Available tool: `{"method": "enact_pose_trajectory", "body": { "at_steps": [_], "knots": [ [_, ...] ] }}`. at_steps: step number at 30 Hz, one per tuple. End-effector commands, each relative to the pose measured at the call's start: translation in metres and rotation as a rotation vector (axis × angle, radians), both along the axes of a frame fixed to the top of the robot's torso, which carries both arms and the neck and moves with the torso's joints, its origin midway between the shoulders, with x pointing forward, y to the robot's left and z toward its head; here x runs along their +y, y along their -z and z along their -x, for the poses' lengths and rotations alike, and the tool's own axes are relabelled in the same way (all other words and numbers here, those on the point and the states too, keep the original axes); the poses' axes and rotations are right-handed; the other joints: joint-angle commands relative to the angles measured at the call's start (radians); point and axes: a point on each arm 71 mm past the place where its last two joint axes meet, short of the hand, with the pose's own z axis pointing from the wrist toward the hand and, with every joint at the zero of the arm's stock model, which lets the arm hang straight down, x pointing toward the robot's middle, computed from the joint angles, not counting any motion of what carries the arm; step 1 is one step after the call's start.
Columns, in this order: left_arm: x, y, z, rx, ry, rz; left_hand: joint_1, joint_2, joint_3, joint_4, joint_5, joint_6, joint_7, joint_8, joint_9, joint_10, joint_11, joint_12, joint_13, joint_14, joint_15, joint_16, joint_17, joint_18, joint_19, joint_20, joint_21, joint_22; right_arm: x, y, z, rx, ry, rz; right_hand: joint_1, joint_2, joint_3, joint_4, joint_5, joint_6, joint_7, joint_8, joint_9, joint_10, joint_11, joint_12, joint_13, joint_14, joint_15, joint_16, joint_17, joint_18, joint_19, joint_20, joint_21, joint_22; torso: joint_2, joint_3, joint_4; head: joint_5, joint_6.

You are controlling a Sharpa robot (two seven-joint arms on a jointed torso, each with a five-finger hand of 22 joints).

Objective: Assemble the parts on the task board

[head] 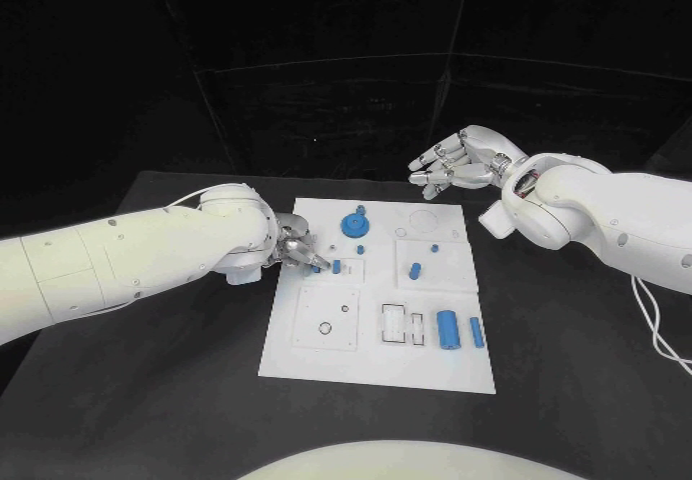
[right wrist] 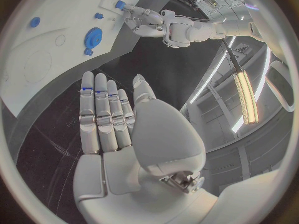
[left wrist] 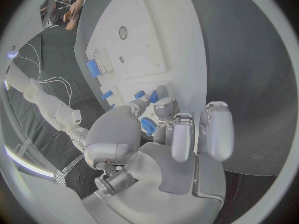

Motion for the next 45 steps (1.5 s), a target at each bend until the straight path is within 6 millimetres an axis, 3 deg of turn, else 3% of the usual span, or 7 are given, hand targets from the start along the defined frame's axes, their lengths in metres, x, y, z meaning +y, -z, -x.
{"method": "enact_pose_trajectory", "body": {
  "at_steps": [1,13,17,24,33,40,45],
  "knots": [
    [0.002,0.002,0.001,0.008,-0.007,-0.009,-0.001,-0.015,-0.013,0.002,-0.002,0.007,0.001,0.008,0.0,0.005,-0.002,0.005,0.0,0.107,-0.007,0.003,0.263,0.005,0.02,-0.008,0.003,0.07,0.0,-0.001,0.0,-0.001,-0.008,-0.001,-0.005,0.005,-0.006,0.0,0.001,-0.004,0.0,0.007,0.0,-0.005,0.001,0.004,-0.001,-0.006,0.0,-0.007,-0.001,0.005,0.005,0.002,-0.006,-0.001,0.0,0.0001,-0.0001,0.0,0.001],
    [0.006,-0.005,-0.006,-0.07,-0.092,0.145,-0.007,-0.047,-0.179,0.051,-0.003,-0.013,0.004,0.005,-0.012,-0.019,-0.001,-0.023,-0.04,0.107,-0.008,0.003,0.263,0.01,0.009,-0.011,-0.022,0.047,0.0,-0.001,0.0,-0.001,-0.006,-0.001,-0.005,0.005,-0.006,0.0,0.001,-0.004,0.0,0.007,0.0,-0.005,0.001,0.004,-0.001,-0.006,0.0,-0.007,-0.001,0.005,0.005,0.002,-0.006,-0.001,0.0,0.0006,-0.0004,-0.001,0.002],
    [0.009,-0.009,-0.008,-0.093,-0.124,0.258,0.044,-0.059,-0.239,0.058,0.0,-0.106,0.045,-0.051,-0.044,-0.189,0.036,-0.212,-0.262,0.1,0.021,-0.013,0.244,0.044,-0.066,0.01,-0.172,-0.1,0.0,-0.001,0.0,-0.003,-0.006,0.002,-0.006,0.005,-0.007,0.0,0.001,-0.004,0.0,0.007,0.0,-0.005,0.001,0.004,-0.001,-0.007,0.0,-0.007,-0.001,0.005,0.005,0.002,-0.007,-0.002,0.0,0.0008,-0.0004,-0.002,0.003],
    [0.016,-0.015,-0.008,-0.136,-0.13,0.386,0.178,-0.044,-0.339,0.059,0.005,-0.209,0.11,-0.102,-0.118,-0.342,0.099,-0.276,-0.333,-0.062,0.071,-0.371,-0.113,0.135,-0.281,0.069,-0.702,-0.582,-0.001,-0.001,0.0,-0.006,-0.004,0.006,-0.008,0.005,-0.008,0.001,0.001,-0.004,0.0,0.007,0.0,-0.005,0.001,0.004,-0.002,-0.007,0.0,-0.007,-0.002,0.005,0.005,0.003,-0.008,-0.002,0.001,-0.0003,-0.0008,-0.006,0.004],
    [-0.008,-0.031,-0.013,-0.336,0.082,0.484,0.453,0.017,-0.219,-0.079,0.013,-0.212,0.122,-0.122,-0.179,-0.444,0.109,-0.374,-0.43,-0.146,0.082,-0.568,-0.281,0.137,-0.278,0.073,-0.797,-0.656,-0.001,-0.001,-0.001,-0.012,-0.001,0.005,-0.008,0.005,-0.009,0.001,0.002,-0.005,0.0,0.007,0.0,-0.005,0.001,0.004,-0.002,-0.007,0.0,-0.007,-0.002,0.005,0.005,0.003,-0.008,-0.003,0.001,0.0005,-0.002,-0.012,0.01],
    [-0.035,-0.037,-0.012,-0.516,0.319,0.446,0.518,-0.051,-0.088,-0.166,0.01,-0.129,0.128,-0.237,-0.303,-0.451,0.121,-0.502,-0.578,-0.221,0.093,-0.714,-0.411,0.139,-0.292,0.074,-0.837,-0.682,0.001,-0.002,-0.001,-0.024,-0.003,0.0,0.001,0.012,-0.006,-0.005,0.003,0.013,-0.005,0.019,0.004,-0.007,-0.002,0.004,-0.005,-0.008,-0.001,-0.007,-0.002,0.005,0.008,0.002,-0.013,-0.006,0.0,0.0007,-0.0013,-0.021,0.017],
    [-0.047,-0.033,-0.013,-0.562,0.419,0.361,0.468,-0.094,-0.083,-0.163,0.008,-0.089,0.119,-0.3,-0.363,-0.439,0.118,-0.539,-0.64,-0.127,0.092,-0.582,-0.315,0.138,-0.241,0.077,-0.816,-0.676,0.004,-0.003,-0.001,-0.031,-0.006,-0.004,0.006,0.014,-0.005,-0.009,0.002,0.022,-0.008,0.023,0.005,-0.009,-0.003,0.004,-0.006,-0.009,-0.002,-0.007,-0.002,0.006,0.009,0.002,-0.015,-0.007,0.001,0.0005,-0.003,-0.025,0.023]
  ]
}}
